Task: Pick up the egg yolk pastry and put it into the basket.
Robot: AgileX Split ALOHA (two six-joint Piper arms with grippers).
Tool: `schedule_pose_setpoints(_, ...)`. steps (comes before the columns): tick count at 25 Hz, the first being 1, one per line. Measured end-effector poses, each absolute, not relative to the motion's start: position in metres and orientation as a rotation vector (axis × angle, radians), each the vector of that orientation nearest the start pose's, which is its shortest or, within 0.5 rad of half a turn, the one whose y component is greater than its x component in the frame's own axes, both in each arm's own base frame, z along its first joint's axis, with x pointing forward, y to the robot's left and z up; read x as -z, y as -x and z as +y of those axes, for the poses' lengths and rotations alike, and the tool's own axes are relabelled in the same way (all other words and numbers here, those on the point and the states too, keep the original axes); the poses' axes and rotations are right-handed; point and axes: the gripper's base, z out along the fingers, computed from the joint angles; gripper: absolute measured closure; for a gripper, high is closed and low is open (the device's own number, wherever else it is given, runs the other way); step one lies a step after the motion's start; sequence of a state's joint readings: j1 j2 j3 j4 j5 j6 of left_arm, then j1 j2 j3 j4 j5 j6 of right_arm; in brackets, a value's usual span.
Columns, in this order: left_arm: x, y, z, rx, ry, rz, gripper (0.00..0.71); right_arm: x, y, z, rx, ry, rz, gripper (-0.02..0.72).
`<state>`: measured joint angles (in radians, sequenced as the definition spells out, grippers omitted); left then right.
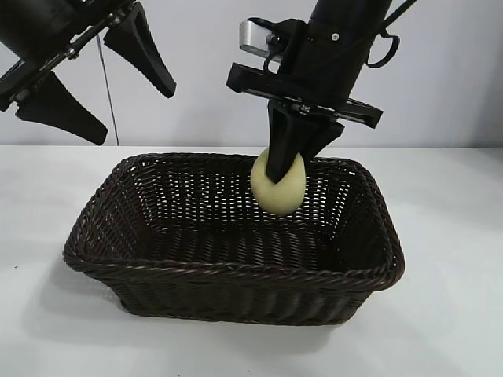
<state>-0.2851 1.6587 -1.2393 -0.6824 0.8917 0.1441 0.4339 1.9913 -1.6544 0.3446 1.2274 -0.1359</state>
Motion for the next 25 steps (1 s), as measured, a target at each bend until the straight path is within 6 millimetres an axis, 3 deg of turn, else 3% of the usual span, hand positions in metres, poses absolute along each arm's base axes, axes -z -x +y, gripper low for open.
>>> schedule_pose_setpoints(1,-0.269,-0.317,-0.139,0.876,-0.113,2.717,0.098,-0.239,-0.359,0.198,-0.524,0.710,2.971,0.247)
schedule_pose_setpoints(4,-0.269,-0.317,-0.139,0.876,-0.113,2.717,0.098,-0.239,-0.359,0.198,-0.524,0.709,2.971,0.185)
schedule_pose_setpoints(14,-0.269,-0.317,-0.139,0.876,-0.114,2.718,0.098,-0.272,-0.376,0.195,-0.515,0.679,2.846,0.167)
schedule_pose_setpoints(18,-0.269,-0.317,-0.140,0.877,-0.115,2.720,0.098,-0.286,-0.389,0.169,-0.488,0.583,2.814,0.167)
schedule_pose_setpoints(25,-0.269,-0.317,-0.140,0.877,-0.115,2.721,0.098,-0.302,-0.405,0.100,-0.413,0.360,2.797,0.167)
